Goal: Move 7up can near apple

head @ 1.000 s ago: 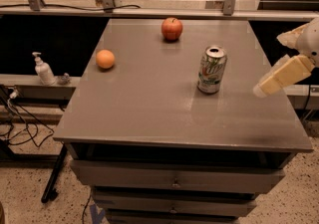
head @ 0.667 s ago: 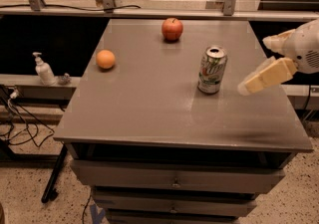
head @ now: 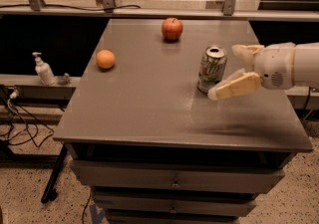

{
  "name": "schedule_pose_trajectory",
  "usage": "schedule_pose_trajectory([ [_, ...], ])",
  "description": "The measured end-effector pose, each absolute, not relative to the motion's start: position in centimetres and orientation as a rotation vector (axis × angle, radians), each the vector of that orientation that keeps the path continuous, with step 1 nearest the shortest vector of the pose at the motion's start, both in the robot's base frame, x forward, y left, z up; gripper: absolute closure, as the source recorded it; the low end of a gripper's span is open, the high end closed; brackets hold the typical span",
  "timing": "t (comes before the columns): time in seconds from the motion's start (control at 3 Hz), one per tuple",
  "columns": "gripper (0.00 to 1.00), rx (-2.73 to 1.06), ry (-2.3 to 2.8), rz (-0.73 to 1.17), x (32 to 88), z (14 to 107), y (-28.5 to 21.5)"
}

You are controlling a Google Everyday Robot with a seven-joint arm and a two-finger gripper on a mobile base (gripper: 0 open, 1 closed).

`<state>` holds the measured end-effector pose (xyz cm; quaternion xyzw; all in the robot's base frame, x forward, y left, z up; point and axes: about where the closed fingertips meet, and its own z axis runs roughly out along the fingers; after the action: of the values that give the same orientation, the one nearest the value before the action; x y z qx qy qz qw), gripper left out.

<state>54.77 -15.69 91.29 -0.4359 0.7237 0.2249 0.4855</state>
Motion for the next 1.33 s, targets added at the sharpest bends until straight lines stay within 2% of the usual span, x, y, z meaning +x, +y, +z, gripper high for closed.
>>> schedule_pose_trajectory([
  [0.67,0.00,-1.064,1.596,0.621,56.0,90.0,-12.4],
  [1.33,0.00,-1.092,1.559,0.619,56.0,89.4,-11.9],
])
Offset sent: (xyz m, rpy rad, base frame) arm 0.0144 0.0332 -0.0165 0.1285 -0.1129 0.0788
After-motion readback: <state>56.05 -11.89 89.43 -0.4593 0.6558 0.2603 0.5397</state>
